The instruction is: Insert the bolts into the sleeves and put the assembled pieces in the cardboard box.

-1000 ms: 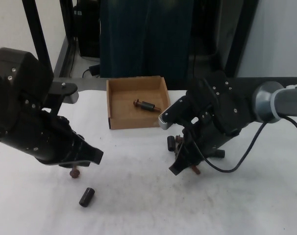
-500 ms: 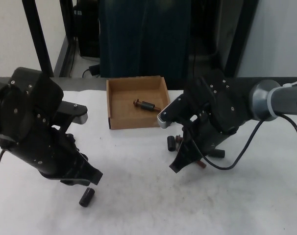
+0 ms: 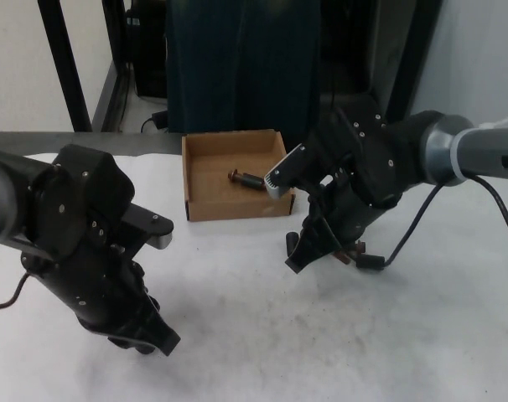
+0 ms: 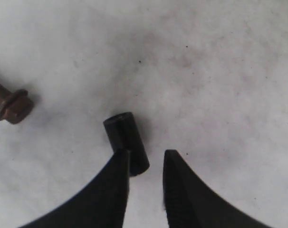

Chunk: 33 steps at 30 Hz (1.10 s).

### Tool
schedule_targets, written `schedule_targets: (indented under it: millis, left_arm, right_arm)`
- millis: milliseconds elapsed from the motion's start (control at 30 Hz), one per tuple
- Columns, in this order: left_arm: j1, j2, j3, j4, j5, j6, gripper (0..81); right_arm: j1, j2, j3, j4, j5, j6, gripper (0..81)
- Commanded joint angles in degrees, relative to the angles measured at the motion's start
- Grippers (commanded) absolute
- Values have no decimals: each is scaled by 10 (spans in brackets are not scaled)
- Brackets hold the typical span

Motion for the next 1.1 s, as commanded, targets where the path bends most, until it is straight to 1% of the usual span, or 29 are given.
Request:
schedule_targets:
  millis: [0,67,200,233,467,600,800,833,900,1033,1067]
  left_arm:
    - [-2,3,0,-9,-5,6,248]
    - [-2,4,0,-15,-7,15,266]
    - [-2,4,0,-28,-38,15,376]
    - [-2,4,0,-29,-46,15,387]
    - [-2,17,0,-47,-49,14,362]
    - [-3,31,0,-48,-49,8,363]
    - [-21,32,0,-47,-47,-10,361]
    - [-24,32,0,-47,-49,-15,342]
    - [-28,35,0,-47,-47,-19,267]
    - [-30,43,0,-45,-42,-7,8]
    - [-30,43,0,-45,-42,3,4]
  right_arm:
    - [-3,0,-11,4,1,-2,2]
    - [-3,0,-14,4,1,4,2]
    - [-3,0,-18,4,0,8,2]
    - [-3,0,-18,4,-3,8,2]
    - [-3,0,-18,4,-4,12,2]
    - [-3,0,-18,4,-4,12,2]
    - [-3,0,-18,3,-4,12,2]
    - [-3,0,-18,2,-4,12,2]
    - [-3,0,-18,0,-4,12,2]
    - [-3,0,-18,1,-3,12,2]
    - [-3,0,-18,1,-3,12,2]
